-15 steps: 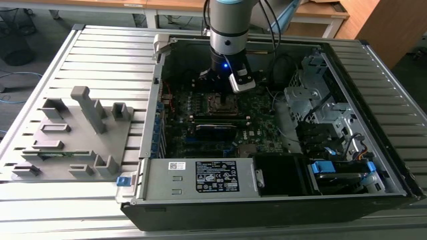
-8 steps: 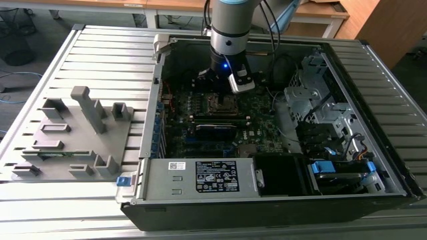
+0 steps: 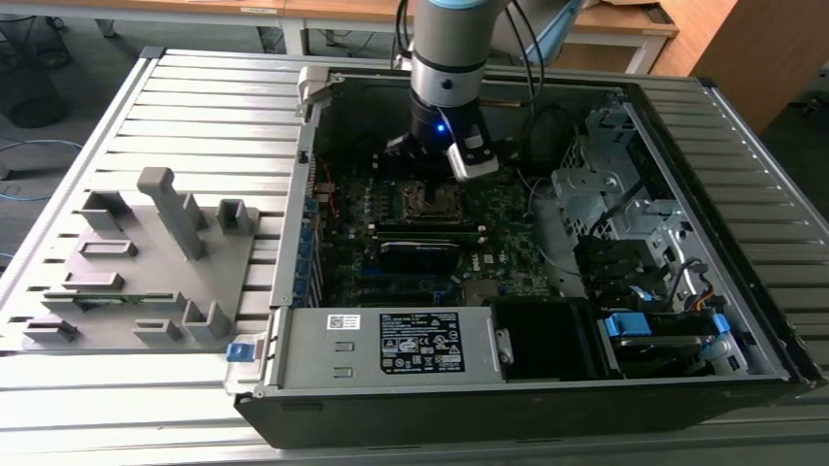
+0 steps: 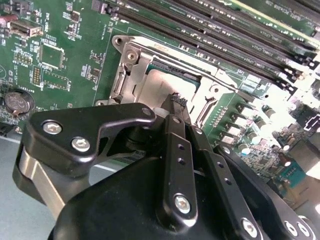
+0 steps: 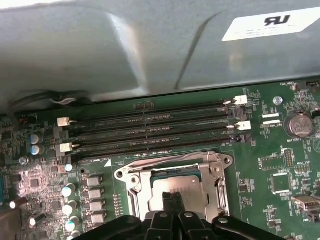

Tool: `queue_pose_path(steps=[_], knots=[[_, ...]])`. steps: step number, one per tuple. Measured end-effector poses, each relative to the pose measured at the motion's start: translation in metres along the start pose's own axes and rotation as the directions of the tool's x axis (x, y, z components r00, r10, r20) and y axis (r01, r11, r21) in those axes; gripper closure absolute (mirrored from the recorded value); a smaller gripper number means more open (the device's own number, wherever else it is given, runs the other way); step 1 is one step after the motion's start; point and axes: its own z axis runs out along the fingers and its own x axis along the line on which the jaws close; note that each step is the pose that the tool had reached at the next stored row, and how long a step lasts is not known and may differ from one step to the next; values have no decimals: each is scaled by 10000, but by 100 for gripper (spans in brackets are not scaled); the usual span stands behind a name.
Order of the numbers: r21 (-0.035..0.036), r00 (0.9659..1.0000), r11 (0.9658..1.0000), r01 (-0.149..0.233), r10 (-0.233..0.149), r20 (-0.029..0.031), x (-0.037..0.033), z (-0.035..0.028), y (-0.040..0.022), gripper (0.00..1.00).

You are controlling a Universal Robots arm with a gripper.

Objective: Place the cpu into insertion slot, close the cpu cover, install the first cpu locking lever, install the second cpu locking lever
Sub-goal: 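Install the first cpu locking lever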

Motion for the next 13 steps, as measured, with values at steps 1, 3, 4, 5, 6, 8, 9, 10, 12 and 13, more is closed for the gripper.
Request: queue_pose_path(steps=[1, 3, 4, 5, 6, 8, 9, 10, 12, 13], knots=[[0, 9999, 9999, 119, -119, -4, -2, 1, 0, 89], [-4, 9992, 9992, 405, -405, -13, -3, 3, 0, 89], [-6, 9984, 9984, 570, -570, -19, -3, 3, 0, 89], [-8, 9974, 9974, 722, -722, -23, -3, 3, 0, 89], [-10, 9962, 9962, 869, -869, -28, -4, 3, 0, 89], [-13, 9944, 9944, 1058, -1058, -34, -3, 3, 0, 89], [-14, 9941, 9941, 1083, -1083, -34, -3, 2, 1, 89], [-15, 9940, 9940, 1094, -1094, -35, -4, -5, 1, 89], [-14, 9940, 9940, 1098, -1098, -35, -4, -32, 2, 89], [-14, 9939, 9940, 1098, -1098, -36, -4, -50, 2, 89]])
